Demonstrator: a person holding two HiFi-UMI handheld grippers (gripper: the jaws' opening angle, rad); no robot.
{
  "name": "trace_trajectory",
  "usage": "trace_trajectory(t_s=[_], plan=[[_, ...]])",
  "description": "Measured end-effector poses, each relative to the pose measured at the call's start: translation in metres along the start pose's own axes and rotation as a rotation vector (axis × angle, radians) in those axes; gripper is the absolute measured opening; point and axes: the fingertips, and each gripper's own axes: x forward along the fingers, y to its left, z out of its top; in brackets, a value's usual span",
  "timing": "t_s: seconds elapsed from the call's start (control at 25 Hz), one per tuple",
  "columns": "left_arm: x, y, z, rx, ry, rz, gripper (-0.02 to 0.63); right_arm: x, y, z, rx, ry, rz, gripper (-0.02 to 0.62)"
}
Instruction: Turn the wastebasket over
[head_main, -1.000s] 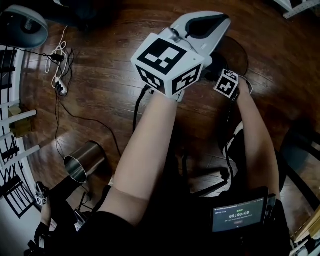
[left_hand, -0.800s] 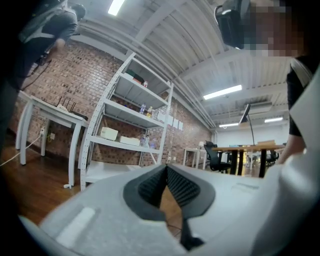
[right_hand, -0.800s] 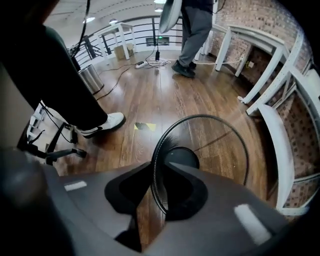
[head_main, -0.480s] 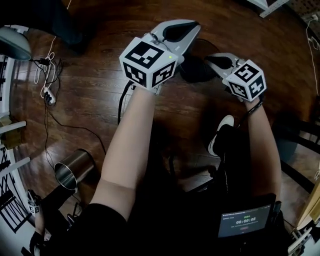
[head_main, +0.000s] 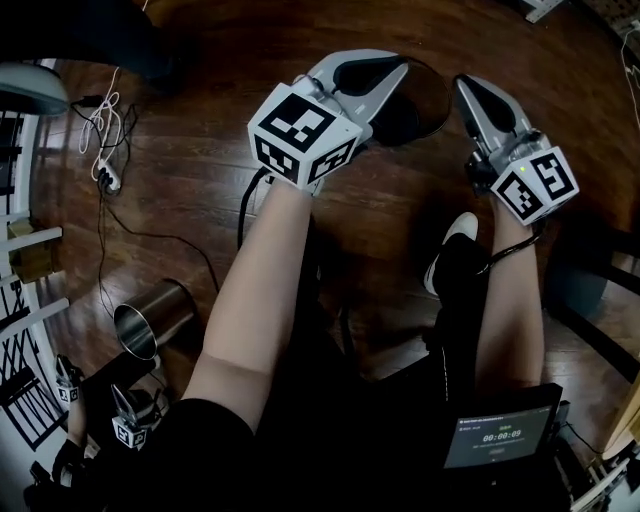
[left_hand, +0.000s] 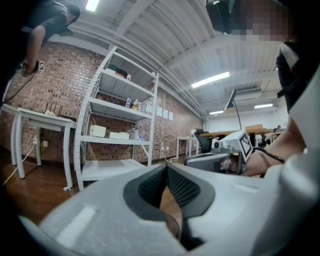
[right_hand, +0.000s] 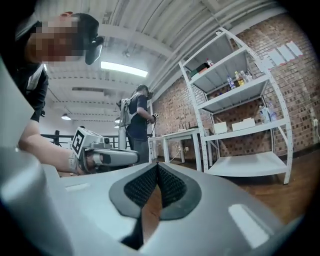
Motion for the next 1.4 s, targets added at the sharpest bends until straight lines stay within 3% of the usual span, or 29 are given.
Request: trace_trajectory(t_s=[0.24,0.36,0.44,0.64,1.4], plan=[[-0.011,-0.037,-0.011,-0.017,-0.021,0.019,0.003,-0.016,0.032,-0.011,0.030,-0.032,0.038,0.010],[-0.019,-0.050,-0.033,-0.022,0.012,-0.001,0.002,-0.020,0.045,-0.018,0.033,-0.028,0.038,0.010],[-0.027,-0.052,-0.043,-0.026,0.034,-0.003,0.002,-0.023,0.051,-0.018,0.037,-0.033,0.033,0.009],[-0.035,-0.061,-0.040,-0.079,-0.016,0.017,0.003,-0.041,0.057,-0.020,0.031,-0.039,0.032,0.009],[-0.029,-0.064,-0.048,-0.078,-0.002,0.015,0.002,-0.031,0.076,-0.032,0.014,-0.011,0.086,0.010]])
